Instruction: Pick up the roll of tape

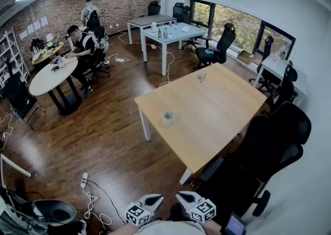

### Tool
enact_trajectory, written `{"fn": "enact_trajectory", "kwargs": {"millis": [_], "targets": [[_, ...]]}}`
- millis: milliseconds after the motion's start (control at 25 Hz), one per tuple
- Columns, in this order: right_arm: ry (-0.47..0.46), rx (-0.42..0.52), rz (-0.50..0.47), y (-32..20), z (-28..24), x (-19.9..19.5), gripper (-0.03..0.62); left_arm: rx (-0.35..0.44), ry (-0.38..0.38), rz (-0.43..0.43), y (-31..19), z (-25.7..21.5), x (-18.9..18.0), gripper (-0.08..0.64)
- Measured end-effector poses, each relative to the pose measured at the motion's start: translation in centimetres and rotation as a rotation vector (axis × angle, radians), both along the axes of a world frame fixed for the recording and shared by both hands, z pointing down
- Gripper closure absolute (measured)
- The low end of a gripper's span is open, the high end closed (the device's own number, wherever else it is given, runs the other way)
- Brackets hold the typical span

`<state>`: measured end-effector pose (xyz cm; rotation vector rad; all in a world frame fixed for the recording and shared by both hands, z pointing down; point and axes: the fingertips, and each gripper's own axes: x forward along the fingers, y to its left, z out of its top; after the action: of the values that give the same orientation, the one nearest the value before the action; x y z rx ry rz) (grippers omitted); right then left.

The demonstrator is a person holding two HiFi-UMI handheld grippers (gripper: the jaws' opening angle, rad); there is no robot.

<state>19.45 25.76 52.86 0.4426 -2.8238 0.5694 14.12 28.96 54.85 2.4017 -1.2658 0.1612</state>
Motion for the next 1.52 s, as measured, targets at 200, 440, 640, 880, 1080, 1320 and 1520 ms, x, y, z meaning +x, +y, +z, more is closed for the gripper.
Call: {"fn": "enact_trajectory", "kwargs": {"millis": [200,440,640,880,1080,1320,1520], "targets": [[-0.007,-0.001,-0.027,-4.4,0.0,0.7,0.584,0.028,-0.03,-0.012,-4.8,-1.0,1.1,0.555],[-0.002,-0.031,-0.08,-7.8,0.6,0.3,0.584,0.025,-0.054,-0.081,-7.4,-1.9,0.8,0.555],[-0.032,-0.035,-0.129,-9.2,0.1,-1.1,0.584,-0.007,-0.064,-0.177,-7.7,-1.1,-1.3,0.555],[-0.004,-0.064,-0.136,-10.3,0.7,-1.7,0.584,-0.005,-0.05,-0.192,-9.0,-2.1,-1.5,0.555],[0.029,-0.058,-0.115,-11.8,1.3,-3.7,0.584,-0.026,-0.034,-0.178,-10.1,-1.0,-3.5,0.554],[0.085,-0.054,-0.041,-14.6,1.1,-6.0,0.584,0.006,0.003,-0.116,-14.5,-1.5,-6.7,0.555],[0.112,-0.004,0.018,-16.5,0.4,-9.5,0.584,0.043,0.021,-0.051,-16.7,-2.3,-10.6,0.554]]}}
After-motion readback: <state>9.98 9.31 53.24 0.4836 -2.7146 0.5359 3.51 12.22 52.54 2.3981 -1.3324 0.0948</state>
